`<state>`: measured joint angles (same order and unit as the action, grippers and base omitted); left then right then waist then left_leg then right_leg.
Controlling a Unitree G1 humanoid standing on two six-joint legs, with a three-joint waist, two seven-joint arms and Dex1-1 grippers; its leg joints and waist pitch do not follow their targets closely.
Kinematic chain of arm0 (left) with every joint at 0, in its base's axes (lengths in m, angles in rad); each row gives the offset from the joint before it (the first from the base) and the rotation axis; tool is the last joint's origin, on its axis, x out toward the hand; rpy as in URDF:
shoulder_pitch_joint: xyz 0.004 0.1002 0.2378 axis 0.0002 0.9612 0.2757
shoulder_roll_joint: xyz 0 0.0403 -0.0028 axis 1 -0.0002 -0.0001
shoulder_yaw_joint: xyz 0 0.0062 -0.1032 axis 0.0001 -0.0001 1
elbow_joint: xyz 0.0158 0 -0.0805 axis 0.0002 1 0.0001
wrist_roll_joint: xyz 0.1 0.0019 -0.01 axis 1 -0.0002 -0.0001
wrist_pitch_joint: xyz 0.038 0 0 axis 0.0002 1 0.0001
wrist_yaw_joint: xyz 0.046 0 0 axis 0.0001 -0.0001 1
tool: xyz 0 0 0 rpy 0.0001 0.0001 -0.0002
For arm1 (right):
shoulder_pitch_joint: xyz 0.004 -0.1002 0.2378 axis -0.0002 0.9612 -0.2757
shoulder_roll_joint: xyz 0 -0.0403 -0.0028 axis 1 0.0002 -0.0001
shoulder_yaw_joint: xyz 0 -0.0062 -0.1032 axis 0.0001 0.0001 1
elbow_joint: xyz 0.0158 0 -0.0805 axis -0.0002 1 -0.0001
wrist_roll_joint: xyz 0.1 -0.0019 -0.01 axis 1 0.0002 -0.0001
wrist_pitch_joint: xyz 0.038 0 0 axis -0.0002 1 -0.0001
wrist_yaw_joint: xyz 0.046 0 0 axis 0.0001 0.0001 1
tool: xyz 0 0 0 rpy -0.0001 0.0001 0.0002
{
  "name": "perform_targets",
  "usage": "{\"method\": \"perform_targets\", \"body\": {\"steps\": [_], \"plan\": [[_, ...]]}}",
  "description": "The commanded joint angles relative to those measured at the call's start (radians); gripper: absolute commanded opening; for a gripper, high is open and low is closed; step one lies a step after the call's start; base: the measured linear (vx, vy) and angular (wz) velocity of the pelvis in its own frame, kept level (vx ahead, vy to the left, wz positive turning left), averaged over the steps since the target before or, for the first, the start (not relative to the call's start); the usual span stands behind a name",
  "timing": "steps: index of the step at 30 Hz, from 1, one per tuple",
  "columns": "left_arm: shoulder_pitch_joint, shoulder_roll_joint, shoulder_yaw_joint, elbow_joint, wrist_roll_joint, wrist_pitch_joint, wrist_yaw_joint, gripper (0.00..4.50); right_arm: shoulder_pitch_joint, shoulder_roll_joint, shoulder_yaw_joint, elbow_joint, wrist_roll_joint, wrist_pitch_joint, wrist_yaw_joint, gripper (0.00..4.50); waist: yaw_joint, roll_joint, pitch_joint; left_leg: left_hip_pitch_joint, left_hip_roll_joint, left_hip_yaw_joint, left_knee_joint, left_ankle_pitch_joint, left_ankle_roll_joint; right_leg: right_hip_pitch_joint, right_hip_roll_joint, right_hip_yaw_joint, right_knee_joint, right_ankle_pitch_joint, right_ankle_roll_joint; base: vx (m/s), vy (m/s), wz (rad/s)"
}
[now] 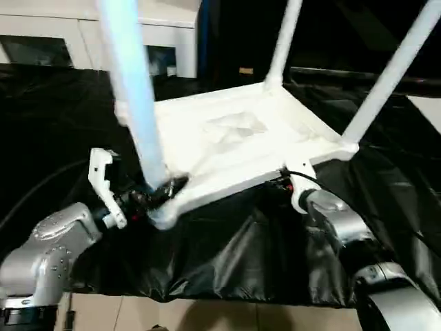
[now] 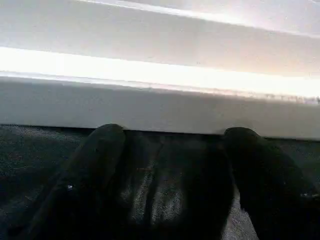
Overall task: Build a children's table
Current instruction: Rotate table base
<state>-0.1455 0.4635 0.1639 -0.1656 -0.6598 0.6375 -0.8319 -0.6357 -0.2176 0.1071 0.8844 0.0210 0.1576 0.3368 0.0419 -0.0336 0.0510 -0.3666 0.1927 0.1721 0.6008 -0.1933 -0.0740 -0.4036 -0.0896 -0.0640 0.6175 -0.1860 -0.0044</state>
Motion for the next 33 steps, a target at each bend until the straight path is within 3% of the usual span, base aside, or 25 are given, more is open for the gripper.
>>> {"method": "perform_targets", "body": {"steps": [1, 5, 9, 13, 14, 21, 25, 33], "plan": [[0.004, 0.022, -0.054, -0.084, -0.077, 0.059, -0.088, 4.40, -0.028, 0.008, 0.002, 0.052, -0.020, -0.019, -0.003, 3.58, -0.001, 0.015, -0.057, 0.010, 0.025, 0.000, -0.081, -0.253, -0.031, 0.044, -0.039, 0.041, -0.062, -0.212, -0.206, 0.000, 0.000, 0.00], [-0.008, 0.032, -0.124, -0.132, -0.109, 0.107, -0.139, 4.40, -0.056, 0.028, 0.001, 0.096, -0.025, -0.053, 0.004, 3.58, -0.008, 0.019, -0.056, 0.010, 0.026, 0.000, -0.079, -0.252, -0.031, 0.043, -0.037, 0.043, -0.063, -0.205, -0.212, 0.000, 0.000, 0.00], [-0.025, 0.013, -0.158, -0.160, -0.137, 0.133, -0.145, 4.40, -0.060, 0.044, 0.011, 0.106, -0.033, -0.072, 0.010, 3.58, -0.011, 0.016, -0.057, 0.007, 0.025, 0.001, -0.078, -0.238, -0.032, 0.047, -0.036, 0.043, -0.061, -0.183, -0.219, 0.000, 0.000, 0.00], [-0.056, -0.022, -0.182, -0.177, -0.167, 0.154, -0.131, 4.40, -0.066, 0.070, 0.018, 0.124, -0.036, -0.103, 0.033, 3.58, -0.015, 0.014, -0.056, 0.001, 0.025, 0.000, -0.078, -0.246, -0.035, 0.050, -0.038, 0.044, -0.064, -0.240, -0.202, 0.000, 0.000, 0.00], [-0.067, -0.034, -0.190, -0.182, -0.177, 0.162, -0.132, 4.40, -0.069, 0.079, 0.020, 0.131, -0.039, -0.113, 0.042, 3.58, -0.014, 0.015, -0.057, 0.005, 0.026, 0.001, -0.076, -0.248, -0.036, 0.046, -0.037, 0.045, -0.066, -0.248, -0.200, 0.000, 0.000, 0.00], [-0.134, -0.104, -0.241, -0.157, -0.187, 0.156, -0.117, 4.40, -0.066, 0.121, 0.041, 0.121, -0.033, -0.145, 0.127, 3.58, -0.014, 0.018, -0.056, 0.005, 0.029, 0.002, -0.076, -0.250, -0.048, 0.047, -0.031, 0.046, -0.066, -0.232, -0.199, 0.000, 0.000, 0.00], [-0.190, -0.157, -0.274, -0.114, -0.161, 0.138, -0.100, 4.40, -0.060, 0.140, 0.050, 0.115, -0.035, -0.163, 0.168, 3.58, -0.021, 0.015, -0.057, 0.000, 0.028, 0.001, -0.077, -0.246, -0.045, 0.051, -0.031, 0.044, -0.067, -0.233, -0.202, 0.000, 0.000, 0.00], [-0.272, -0.238, -0.319, -0.024, -0.091, 0.086, -0.063, 4.40, -0.059, 0.163, 0.056, 0.108, -0.041, -0.187, 0.208, 3.58, -0.030, 0.020, -0.060, 0.003, 0.030, 0.000, -0.073, -0.230, -0.025, 0.053, -0.032, 0.044, -0.066, -0.188, -0.233, 0.000, 0.000, 0.00]]}}
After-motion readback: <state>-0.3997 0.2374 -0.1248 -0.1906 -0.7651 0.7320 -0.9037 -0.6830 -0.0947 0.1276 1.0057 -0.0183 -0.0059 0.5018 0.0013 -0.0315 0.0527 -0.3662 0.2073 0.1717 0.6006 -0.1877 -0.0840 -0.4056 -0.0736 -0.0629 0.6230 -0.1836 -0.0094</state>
